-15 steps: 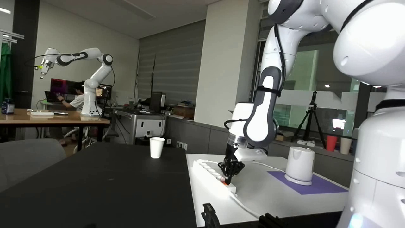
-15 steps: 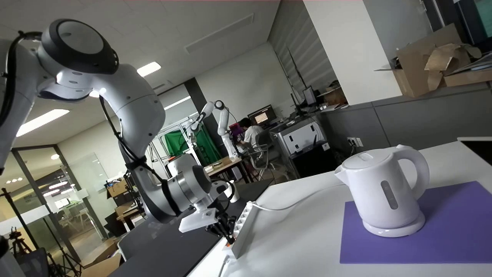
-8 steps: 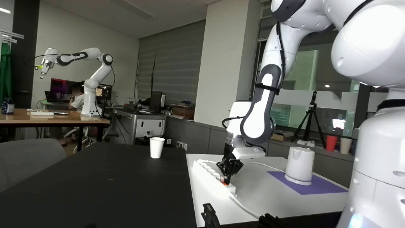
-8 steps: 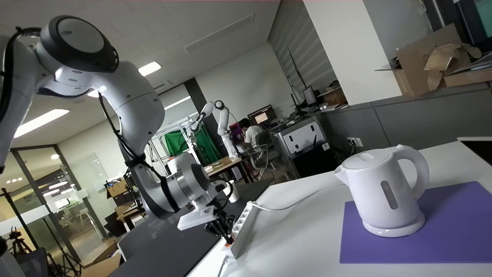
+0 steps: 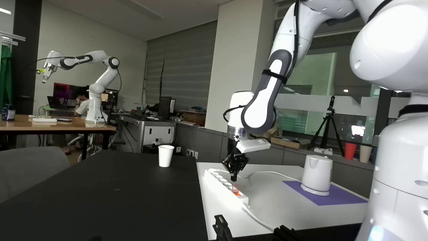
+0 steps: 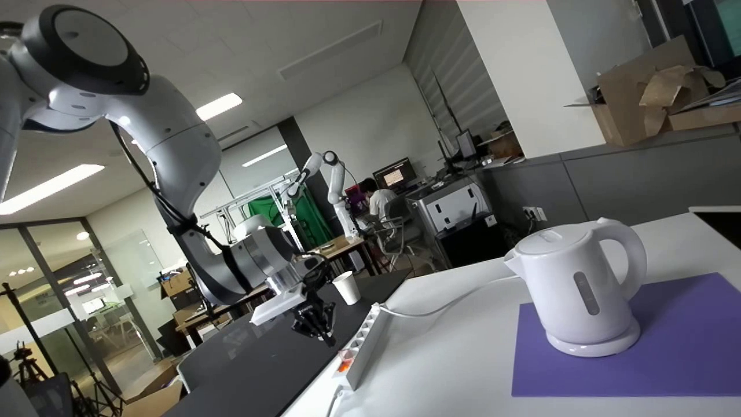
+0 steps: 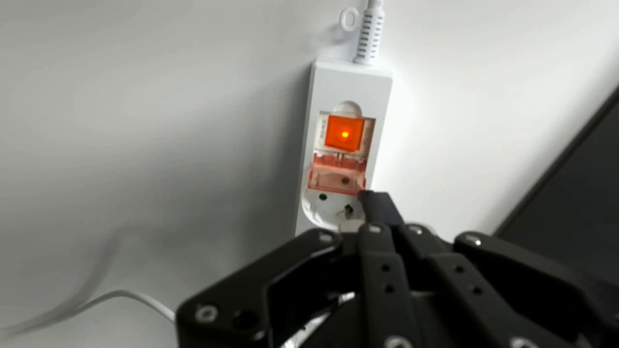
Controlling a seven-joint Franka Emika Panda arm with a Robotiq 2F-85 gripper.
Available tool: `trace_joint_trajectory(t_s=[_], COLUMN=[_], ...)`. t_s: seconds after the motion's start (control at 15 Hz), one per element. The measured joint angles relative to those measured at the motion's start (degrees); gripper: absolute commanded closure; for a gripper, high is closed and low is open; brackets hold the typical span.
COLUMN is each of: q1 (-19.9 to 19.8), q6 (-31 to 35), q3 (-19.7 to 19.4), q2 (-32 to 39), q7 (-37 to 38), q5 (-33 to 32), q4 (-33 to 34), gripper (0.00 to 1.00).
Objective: Turn off the main adapter switch
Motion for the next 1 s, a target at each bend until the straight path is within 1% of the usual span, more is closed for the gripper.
trace_joint_trajectory(t_s=[0.07,0.33,0.67,0.73,0.8,0.87,0.93,1.0], q1=[0.00,0.00,0.00,0.00,0.00,0.00,0.00,0.01], q6=[-1.09,-4.72,-7.42,-7.78,-8.07,-8.48,-8.85,-8.84], q3=[0.53,1.85,2.02,2.01,2.01,2.01,2.01,2.01], q2=[-0.75,-2.43,-3.58,-3.80,-3.97,-4.11,-4.20,-4.16], q7=[-0.31,-1.50,-1.67,-1.68,-1.68,-1.68,-1.68,-1.68], q5=[0.10,0.99,1.01,1.01,1.01,0.99,0.99,0.99], q4=[-0.01,-0.01,-0.01,-0.01,-0.01,-0.01,-0.01,-0.01], gripper=[0.67,0.40,0.05,0.01,0.00,0.00,0.04,0.00])
